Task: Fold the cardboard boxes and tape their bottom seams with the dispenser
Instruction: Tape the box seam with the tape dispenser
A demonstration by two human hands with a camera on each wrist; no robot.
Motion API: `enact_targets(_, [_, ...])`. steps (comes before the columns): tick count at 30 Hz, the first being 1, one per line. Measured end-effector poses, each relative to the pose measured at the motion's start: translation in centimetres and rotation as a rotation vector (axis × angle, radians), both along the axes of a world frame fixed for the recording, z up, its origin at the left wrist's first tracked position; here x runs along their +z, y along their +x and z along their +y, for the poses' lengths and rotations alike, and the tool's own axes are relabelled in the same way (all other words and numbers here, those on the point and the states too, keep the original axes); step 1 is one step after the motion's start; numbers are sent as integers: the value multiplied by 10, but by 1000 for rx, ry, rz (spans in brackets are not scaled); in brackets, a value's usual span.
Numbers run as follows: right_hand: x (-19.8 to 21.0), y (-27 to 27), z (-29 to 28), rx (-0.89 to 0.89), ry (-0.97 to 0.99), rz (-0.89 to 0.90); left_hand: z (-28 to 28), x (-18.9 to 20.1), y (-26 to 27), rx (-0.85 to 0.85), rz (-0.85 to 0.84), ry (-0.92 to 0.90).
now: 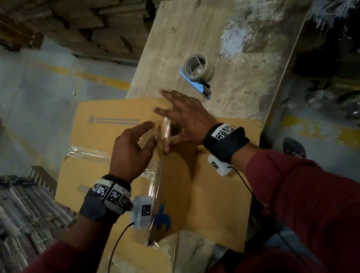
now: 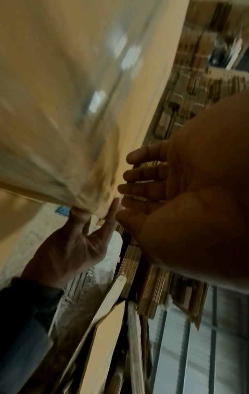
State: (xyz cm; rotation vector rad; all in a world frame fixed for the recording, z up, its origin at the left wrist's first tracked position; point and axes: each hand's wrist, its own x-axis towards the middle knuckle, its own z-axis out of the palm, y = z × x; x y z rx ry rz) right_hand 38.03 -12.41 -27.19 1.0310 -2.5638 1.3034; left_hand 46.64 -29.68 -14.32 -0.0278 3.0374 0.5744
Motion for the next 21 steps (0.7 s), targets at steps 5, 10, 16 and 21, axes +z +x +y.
enact_targets(5, [-13,-2,2,47,32,79,-5,-11,29,1,38,19])
enact_targets(10, [3,9,6,30,153,109,-14,-11,59,-15,42,-21])
enact_targets(16, [12,34,-24,117,132,385,-27,-9,89,82,-28,120])
enact_targets(21, [11,39,-28,193,206,381,-38,-13,107,160,-62,199])
